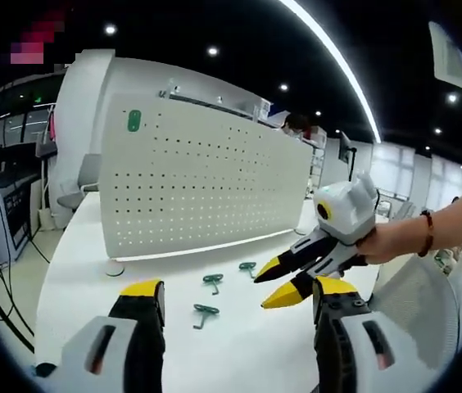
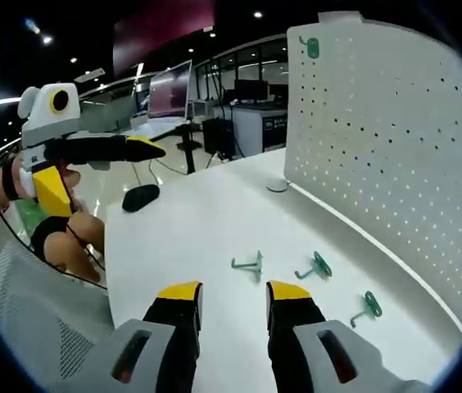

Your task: Insert the hook assembly into the mounting plate slot until the hook locks in place.

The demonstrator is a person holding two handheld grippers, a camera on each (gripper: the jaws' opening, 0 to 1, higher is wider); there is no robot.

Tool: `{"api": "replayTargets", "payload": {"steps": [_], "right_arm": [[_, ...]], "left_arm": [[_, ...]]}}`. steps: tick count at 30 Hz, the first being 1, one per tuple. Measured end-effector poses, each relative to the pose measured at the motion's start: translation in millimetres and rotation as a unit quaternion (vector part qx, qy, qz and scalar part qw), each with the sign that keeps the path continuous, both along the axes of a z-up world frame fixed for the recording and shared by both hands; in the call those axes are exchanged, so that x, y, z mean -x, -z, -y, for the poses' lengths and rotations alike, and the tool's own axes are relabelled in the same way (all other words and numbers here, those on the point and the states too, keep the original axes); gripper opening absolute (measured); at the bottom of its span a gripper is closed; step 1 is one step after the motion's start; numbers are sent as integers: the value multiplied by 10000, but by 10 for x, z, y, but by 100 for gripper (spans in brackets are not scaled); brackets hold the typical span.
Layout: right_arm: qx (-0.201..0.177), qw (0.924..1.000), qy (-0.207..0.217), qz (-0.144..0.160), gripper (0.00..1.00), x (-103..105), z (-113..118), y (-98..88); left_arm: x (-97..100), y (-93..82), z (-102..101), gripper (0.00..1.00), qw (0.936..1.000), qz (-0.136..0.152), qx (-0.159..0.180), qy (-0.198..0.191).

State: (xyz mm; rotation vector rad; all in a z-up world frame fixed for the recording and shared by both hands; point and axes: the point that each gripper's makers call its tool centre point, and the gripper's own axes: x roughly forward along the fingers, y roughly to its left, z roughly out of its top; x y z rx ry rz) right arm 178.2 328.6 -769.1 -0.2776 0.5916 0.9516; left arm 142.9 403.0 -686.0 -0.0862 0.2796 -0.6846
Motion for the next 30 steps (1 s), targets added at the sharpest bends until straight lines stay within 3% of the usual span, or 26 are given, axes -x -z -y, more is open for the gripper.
{"api": "replayTargets", "payload": {"steps": [30], "right_arm": [[442, 9983, -70, -370, 29, -213, -197, 360]], "left_arm": [[2, 50, -83, 77, 9999, -31, 124, -93]]}}
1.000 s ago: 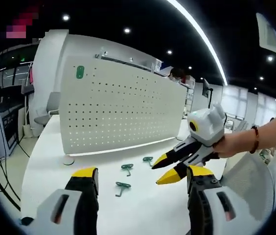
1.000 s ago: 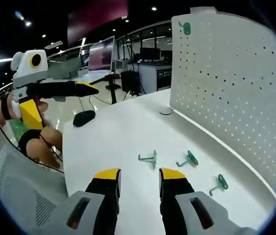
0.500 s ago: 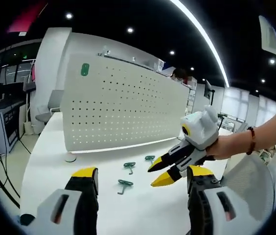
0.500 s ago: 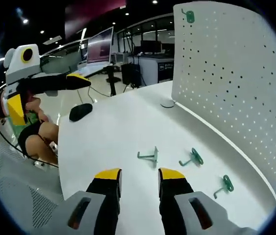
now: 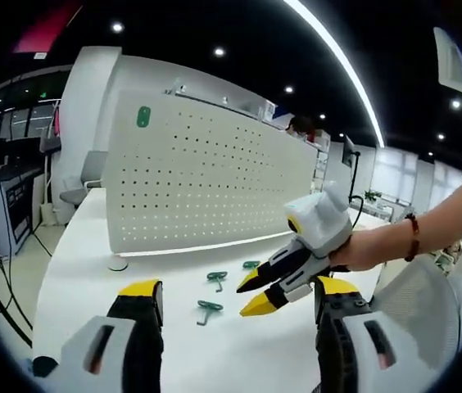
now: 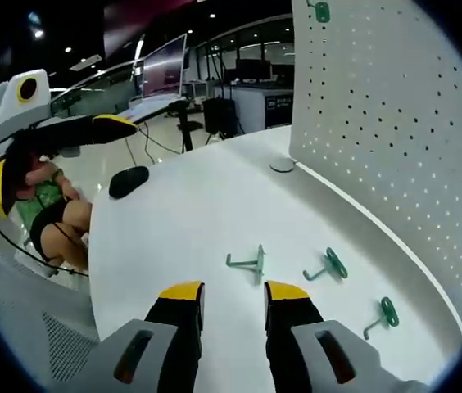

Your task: Insert the hook assembly into the mounting plate slot until the hook locks in place.

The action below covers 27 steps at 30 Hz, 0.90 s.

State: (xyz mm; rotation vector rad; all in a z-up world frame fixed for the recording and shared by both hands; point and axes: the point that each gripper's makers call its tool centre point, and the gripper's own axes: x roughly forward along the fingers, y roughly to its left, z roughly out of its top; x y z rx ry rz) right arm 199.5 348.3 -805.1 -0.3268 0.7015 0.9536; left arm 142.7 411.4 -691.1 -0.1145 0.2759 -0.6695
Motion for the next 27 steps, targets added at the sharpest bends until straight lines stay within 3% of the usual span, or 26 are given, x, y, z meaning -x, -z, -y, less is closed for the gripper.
{"api": "replayTargets", "payload": {"steps": [7, 27], "right_arm": [[20, 9994, 302, -171, 26, -98, 20, 75], [428, 9977, 293, -436, 17, -180, -5, 301]], "left_arm": [[20, 55, -33, 77, 10000, -83, 42, -34], [21, 118, -62, 76, 9995, -225, 186, -96]]}}
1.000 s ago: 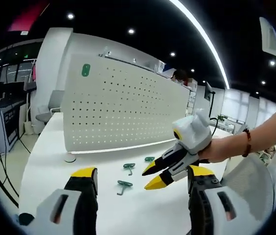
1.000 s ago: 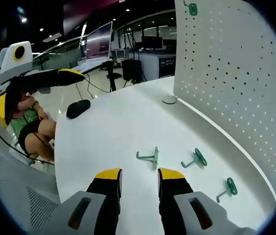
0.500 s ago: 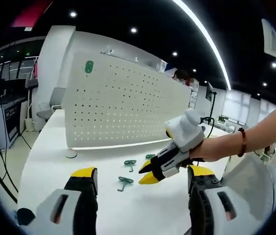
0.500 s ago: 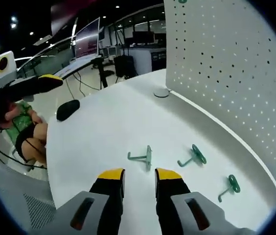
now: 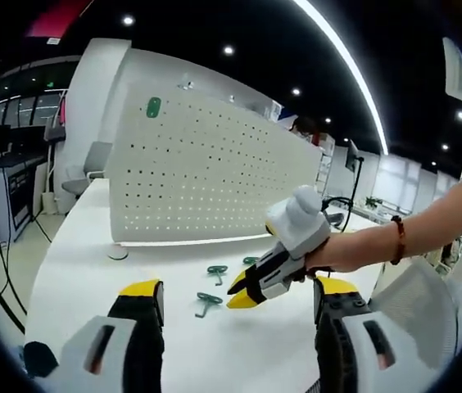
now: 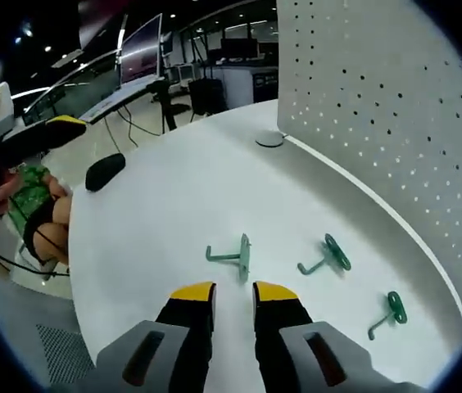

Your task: Insert the hook assembly into the mounting plate slot until the hook locks in place.

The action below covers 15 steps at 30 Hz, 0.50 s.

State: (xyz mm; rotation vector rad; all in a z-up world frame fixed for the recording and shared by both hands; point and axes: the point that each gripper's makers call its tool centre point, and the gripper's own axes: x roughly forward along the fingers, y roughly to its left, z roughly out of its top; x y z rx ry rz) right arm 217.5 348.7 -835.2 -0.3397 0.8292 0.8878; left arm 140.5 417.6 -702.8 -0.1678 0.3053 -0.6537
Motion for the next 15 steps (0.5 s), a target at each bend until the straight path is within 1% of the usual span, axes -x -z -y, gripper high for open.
{"api": "replayTargets", "payload": {"steps": [3, 7, 12, 15], "right_arm": [[27, 10000, 18, 31, 16, -27, -8, 10], [53, 10000, 20, -48, 16, -48, -18, 53], [34, 9999, 96, -61, 15, -85, -19, 68], [61, 9999, 67, -85, 14, -88, -39, 95]], "left_arm": [[-4, 9, -15, 76, 10000, -16, 11, -22], [-8, 25, -26, 76, 10000, -38, 11, -35], [-2, 75, -45, 76, 9999, -115, -14, -63], [4, 84, -51, 75, 9999, -139, -24, -60]]}}
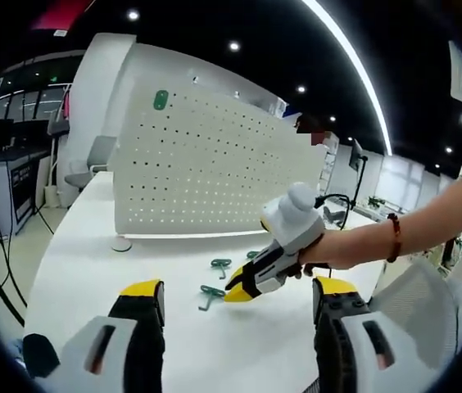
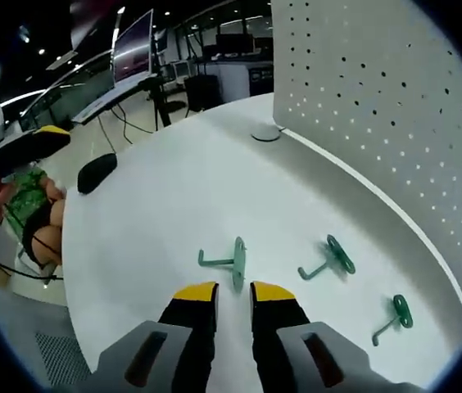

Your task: Insert the hook assembly into the mounting plate slot until the hook locks in place.

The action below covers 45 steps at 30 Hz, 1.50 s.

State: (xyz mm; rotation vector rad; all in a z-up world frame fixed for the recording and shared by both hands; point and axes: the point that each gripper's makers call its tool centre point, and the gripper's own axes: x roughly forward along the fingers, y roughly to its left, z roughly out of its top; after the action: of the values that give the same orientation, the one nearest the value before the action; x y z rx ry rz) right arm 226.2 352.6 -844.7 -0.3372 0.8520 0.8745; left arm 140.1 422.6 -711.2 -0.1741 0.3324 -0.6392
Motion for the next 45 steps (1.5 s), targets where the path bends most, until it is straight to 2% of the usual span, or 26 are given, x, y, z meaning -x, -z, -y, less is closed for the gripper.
{"api": "replayTargets", "payload": {"steps": [6, 9, 14, 20, 26, 31, 37, 45], "right_arm": [[-23, 10000, 33, -54, 14, -19, -30, 37], [89, 10000, -8, -11, 14, -35, -25, 58], [-31, 10000, 49, -55, 13, -57, -54, 53], [136, 9999, -46, -42, 9, -63, -47, 94], [163, 9998, -78, 25, 9, -83, -84, 101], [280, 9995, -139, -15, 8, -79, -97, 137], [261, 9996, -132, 3, 3, -76, -84, 123], [169, 9997, -114, 119, 2, -52, -67, 29]], "left_arm": [[4, 38, -44, 75, 9999, -82, -60, 5], [-3, 43, -74, 75, 9999, -89, -94, -32], [0, 44, -71, 74, 9999, -89, -74, -51], [39, 117, -51, 72, 9995, -259, -171, 19], [48, 133, -50, 72, 9991, -253, -311, 97], [32, 109, -68, 72, 9995, -235, -229, 18], [54, 136, -43, 72, 9994, -258, -217, 30], [65, 119, -8, 72, 9995, -251, -207, 50]]}}
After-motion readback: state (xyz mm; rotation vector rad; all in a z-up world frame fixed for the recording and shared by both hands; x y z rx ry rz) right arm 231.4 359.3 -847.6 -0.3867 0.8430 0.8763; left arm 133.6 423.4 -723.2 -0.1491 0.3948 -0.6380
